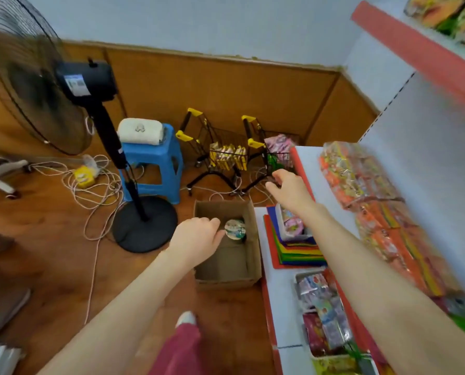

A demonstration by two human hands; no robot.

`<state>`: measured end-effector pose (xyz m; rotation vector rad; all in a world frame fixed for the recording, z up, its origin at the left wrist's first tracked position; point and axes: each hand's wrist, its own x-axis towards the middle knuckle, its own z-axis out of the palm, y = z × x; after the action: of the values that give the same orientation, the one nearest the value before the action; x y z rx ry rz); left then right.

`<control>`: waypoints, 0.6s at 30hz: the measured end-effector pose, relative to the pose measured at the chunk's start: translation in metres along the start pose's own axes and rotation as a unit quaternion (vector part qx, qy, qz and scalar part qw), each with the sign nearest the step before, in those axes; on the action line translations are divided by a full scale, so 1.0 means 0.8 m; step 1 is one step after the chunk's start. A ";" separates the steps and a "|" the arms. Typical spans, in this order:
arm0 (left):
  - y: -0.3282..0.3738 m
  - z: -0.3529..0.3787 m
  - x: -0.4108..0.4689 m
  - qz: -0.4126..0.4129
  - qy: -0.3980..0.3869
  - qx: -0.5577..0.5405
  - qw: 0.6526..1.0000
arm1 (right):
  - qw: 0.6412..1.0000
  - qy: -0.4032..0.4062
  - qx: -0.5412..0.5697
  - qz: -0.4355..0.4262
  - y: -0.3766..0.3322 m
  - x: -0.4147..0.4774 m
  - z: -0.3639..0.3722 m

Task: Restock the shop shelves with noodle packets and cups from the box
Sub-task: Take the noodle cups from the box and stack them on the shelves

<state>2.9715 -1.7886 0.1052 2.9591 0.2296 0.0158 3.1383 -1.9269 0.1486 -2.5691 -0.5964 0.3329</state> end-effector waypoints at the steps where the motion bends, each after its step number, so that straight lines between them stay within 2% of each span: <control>1: -0.010 0.013 0.015 -0.003 -0.013 -0.005 1.000 | 1.000 -0.007 -0.004 0.006 0.006 0.017 0.012; 13: -0.098 0.190 0.167 -0.033 -0.204 -0.026 0.978 | 0.985 -0.097 -0.002 0.145 0.121 0.169 0.185; 18: -0.119 0.303 0.214 -0.048 -0.267 -0.031 0.962 | 0.975 -0.139 -0.009 0.173 0.191 0.218 0.279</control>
<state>3.1320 -1.7110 -0.1502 2.7538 0.2855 -0.7590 3.2705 -1.8774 -0.1405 -2.6587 -0.2380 0.8178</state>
